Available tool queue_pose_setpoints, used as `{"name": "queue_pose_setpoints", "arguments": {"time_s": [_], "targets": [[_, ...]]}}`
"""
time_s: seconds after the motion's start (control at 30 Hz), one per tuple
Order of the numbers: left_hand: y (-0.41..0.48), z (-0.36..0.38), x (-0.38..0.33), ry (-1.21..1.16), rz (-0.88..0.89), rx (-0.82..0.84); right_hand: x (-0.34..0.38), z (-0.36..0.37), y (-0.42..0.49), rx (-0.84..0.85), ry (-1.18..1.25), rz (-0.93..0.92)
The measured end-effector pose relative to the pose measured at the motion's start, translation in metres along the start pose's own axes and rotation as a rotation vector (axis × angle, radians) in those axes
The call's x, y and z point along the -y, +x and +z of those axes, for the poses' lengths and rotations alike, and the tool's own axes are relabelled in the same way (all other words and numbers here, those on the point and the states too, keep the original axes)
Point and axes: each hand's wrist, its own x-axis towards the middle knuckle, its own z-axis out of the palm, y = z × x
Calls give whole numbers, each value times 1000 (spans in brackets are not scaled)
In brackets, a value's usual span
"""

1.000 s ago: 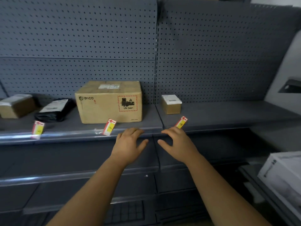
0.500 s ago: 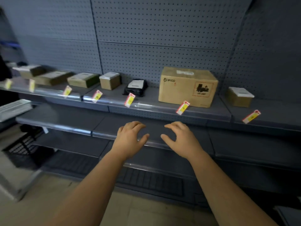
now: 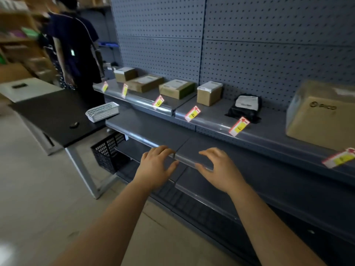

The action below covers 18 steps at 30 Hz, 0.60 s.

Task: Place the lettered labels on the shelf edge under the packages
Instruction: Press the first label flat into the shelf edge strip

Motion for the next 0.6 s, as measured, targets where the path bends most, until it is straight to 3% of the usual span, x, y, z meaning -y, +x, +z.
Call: {"name": "queue_pose_setpoints", "arguments": {"time_s": [0.6], "targets": [[69, -82, 266, 135, -321, -183, 162, 168, 274, 158, 197, -333]]}}
